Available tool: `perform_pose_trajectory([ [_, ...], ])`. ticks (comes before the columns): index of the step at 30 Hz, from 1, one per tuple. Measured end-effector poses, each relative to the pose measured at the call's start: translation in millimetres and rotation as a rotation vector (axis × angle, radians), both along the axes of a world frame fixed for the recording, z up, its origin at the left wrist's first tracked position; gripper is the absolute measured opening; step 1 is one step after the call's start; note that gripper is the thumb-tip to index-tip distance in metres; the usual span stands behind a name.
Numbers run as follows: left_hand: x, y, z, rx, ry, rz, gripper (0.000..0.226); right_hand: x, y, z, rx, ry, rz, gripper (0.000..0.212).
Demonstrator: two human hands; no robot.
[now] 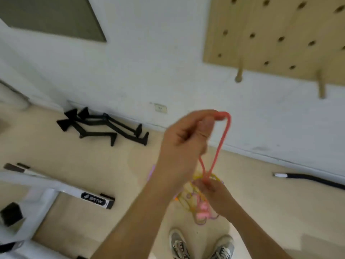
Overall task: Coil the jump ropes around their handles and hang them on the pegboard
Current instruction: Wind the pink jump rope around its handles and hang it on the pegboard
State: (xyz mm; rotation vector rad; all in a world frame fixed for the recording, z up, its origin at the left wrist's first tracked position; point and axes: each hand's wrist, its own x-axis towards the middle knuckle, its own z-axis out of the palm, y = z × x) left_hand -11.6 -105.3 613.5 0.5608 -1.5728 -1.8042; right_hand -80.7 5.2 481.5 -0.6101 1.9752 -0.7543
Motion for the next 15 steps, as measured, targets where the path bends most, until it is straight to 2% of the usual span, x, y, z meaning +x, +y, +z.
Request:
perform_pose_trajectory([
  [3, 15.2, -9.1, 44.9, 0.102, 0.033, -0.005, 0.028, -4.8, 20.5, 52.1, -0.122, -0.155, -0.169, 0.024],
  [4, 22.9, -3.2, 53.5, 0.129, -0.021, -0.005, 0.039, -4.5, 26.7, 73.2, -0.165, -0.159, -0.216, 0.029],
  [6, 29.9, 9.5, 33.0, 0.045, -0.278, -0.017, 0.053, -8.6, 38.9, 121.0, -0.267, -0.175, -0.320, 0.035],
  [8, 37.3, 42.5, 11.5, 0.070, -0.485, -0.179, 0.048, -10.0, 51.1, 167.4, -0.395, -0.217, -0.374, 0.039],
  [9, 41.0, 63.3, -4.7, 0.128, -0.505, -0.294, 0.053, -8.3, 56.4, 187.6, -0.448, -0.219, -0.377, 0.041],
  [10, 47.9, 89.0, -11.6, 0.093, -0.502, -0.392, 0.056, -6.7, 62.1, 204.9, -0.489, -0.214, -0.375, 0.043],
  [11, 57.4, 114.4, -12.8, -0.001, -0.533, -0.422, 0.051, -4.6, 68.6, 221.0, -0.509, -0.213, -0.370, 0.045],
  [13, 74.0, 149.9, -17.7, -0.178, -0.583, -0.293, 0.025, -1.5, 82.4, 246.0, -0.567, -0.234, -0.391, 0.046],
  [15, 88.2, 164.9, -26.2, -0.195, -0.627, -0.164, 0.018, -1.4, 98.1, 264.2, -0.685, -0.282, -0.464, 0.044],
])
